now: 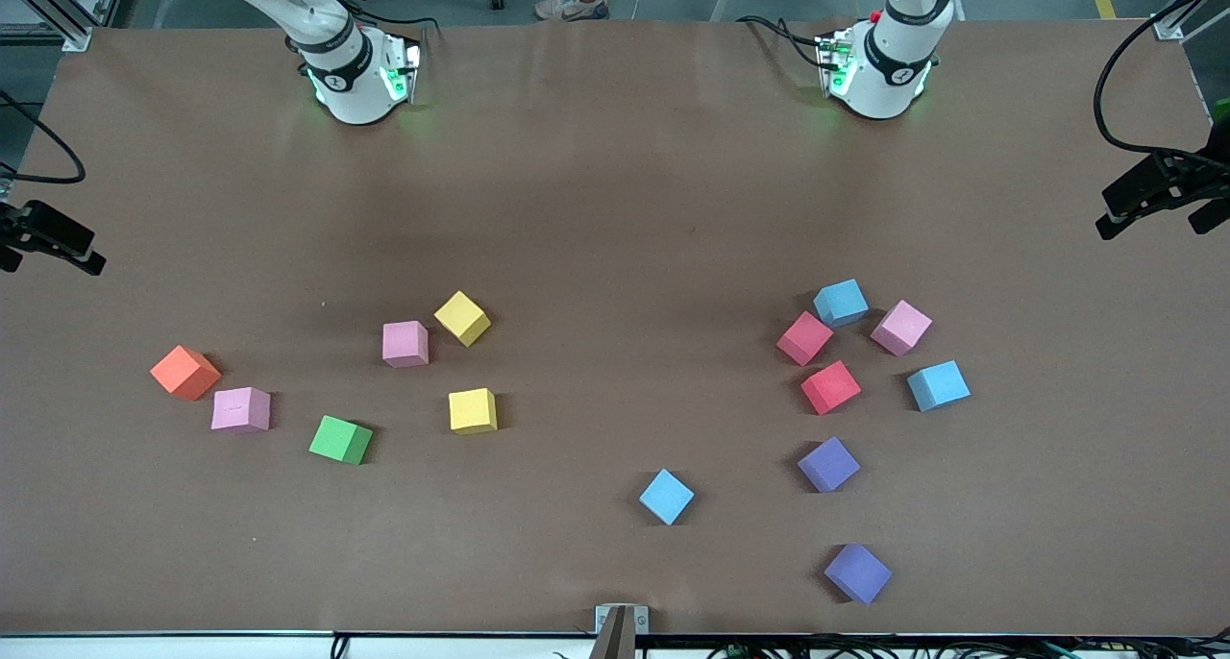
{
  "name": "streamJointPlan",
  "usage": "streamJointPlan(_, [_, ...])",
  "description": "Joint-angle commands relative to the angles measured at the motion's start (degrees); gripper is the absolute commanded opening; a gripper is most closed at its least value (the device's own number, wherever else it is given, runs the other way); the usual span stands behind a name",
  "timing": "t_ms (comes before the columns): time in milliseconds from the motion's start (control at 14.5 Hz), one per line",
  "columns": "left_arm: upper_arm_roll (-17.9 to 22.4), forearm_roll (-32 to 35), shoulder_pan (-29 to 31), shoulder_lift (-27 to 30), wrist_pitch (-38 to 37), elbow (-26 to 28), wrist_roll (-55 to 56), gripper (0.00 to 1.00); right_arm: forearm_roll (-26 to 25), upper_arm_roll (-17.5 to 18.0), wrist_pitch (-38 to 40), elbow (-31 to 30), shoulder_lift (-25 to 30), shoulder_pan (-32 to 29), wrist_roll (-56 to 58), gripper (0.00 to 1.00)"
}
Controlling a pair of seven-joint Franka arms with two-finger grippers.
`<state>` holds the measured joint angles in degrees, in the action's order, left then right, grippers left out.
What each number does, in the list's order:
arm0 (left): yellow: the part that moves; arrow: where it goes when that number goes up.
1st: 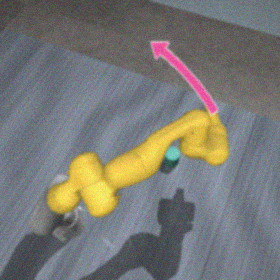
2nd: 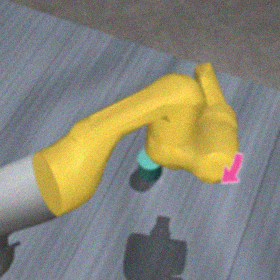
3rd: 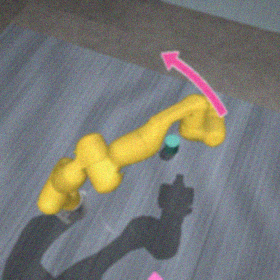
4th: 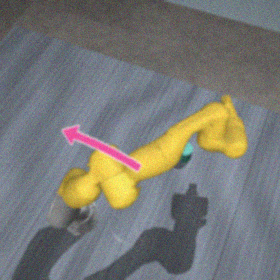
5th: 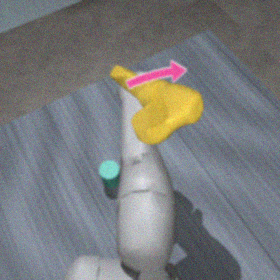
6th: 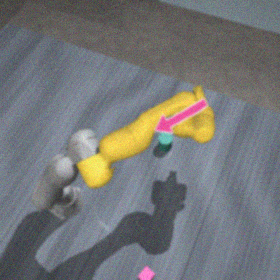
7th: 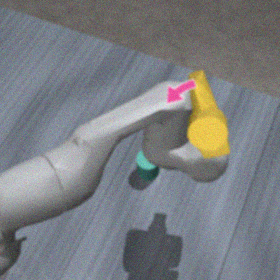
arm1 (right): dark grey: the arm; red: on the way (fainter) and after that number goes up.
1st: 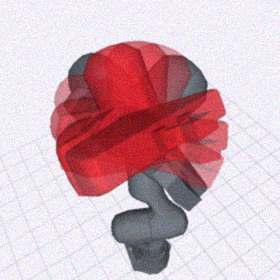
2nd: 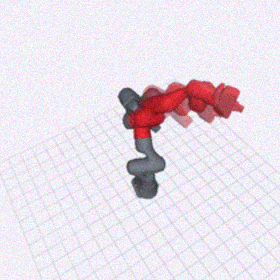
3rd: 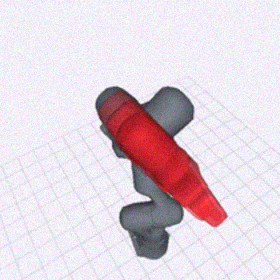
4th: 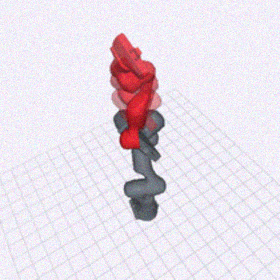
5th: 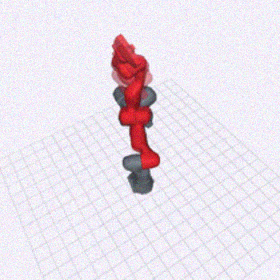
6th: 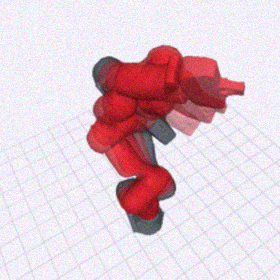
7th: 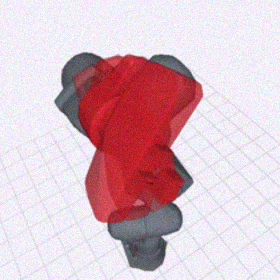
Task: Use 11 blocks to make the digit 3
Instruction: 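Reach the right gripper to a yellow block while the left gripper reaches a pink block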
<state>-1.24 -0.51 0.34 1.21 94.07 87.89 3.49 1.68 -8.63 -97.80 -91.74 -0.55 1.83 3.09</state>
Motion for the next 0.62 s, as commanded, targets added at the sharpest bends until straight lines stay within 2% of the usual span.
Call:
streamJointPlan(0, [-0.3,1.3,-0.2,0.3,-0.6,0.0,0.3,1.00,-1.9,0.2,-0.7,-3.5,3.2,0.2,-1.3,1.00])
streamJointPlan(275, [-0.5,1.2,-0.1,-0.9,-2.8,0.6,-0.5,1.00,-1.9,0.3,0.2,-3.0,3.2,0.4,-1.4,1.00])
streamJointPlan(413, [-0.7,1.1,-0.2,-4.1,-3.1,1.4,-0.3,1.00,-1.8,0.3,0.1,-3.0,2.9,0.4,-1.5,1.00])
streamJointPlan(551, [-0.8,1.0,-0.1,-5.2,-3.0,4.2,-0.6,1.00,-1.7,0.3,0.3,-3.0,2.7,0.3,-1.4,1.00])
